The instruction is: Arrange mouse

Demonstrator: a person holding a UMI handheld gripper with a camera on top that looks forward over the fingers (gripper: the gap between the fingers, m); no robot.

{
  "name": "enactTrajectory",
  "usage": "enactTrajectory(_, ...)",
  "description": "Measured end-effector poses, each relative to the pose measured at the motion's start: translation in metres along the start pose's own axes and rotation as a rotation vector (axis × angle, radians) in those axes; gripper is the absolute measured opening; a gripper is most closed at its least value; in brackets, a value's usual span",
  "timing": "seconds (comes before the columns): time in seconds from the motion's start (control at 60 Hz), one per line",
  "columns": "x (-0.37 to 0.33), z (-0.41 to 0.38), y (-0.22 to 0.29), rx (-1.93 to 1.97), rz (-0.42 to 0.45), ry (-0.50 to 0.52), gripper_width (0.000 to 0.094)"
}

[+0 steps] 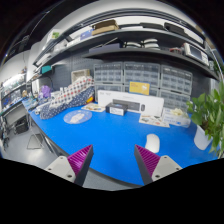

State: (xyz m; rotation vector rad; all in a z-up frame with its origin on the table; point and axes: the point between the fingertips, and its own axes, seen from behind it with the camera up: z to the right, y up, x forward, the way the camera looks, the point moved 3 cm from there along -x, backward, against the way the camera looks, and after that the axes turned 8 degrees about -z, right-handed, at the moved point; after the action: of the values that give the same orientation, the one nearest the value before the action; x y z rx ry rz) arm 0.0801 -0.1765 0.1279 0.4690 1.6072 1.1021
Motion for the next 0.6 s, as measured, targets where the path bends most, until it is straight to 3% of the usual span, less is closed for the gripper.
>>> enactTrajectory(0.317,0.030,0.071,-0.077,0.114,-0.147,-0.134,0.0837)
enactTrajectory(0.6,0.089,0.123,-0.064,0.227,-0.196,-0.244,0.0827)
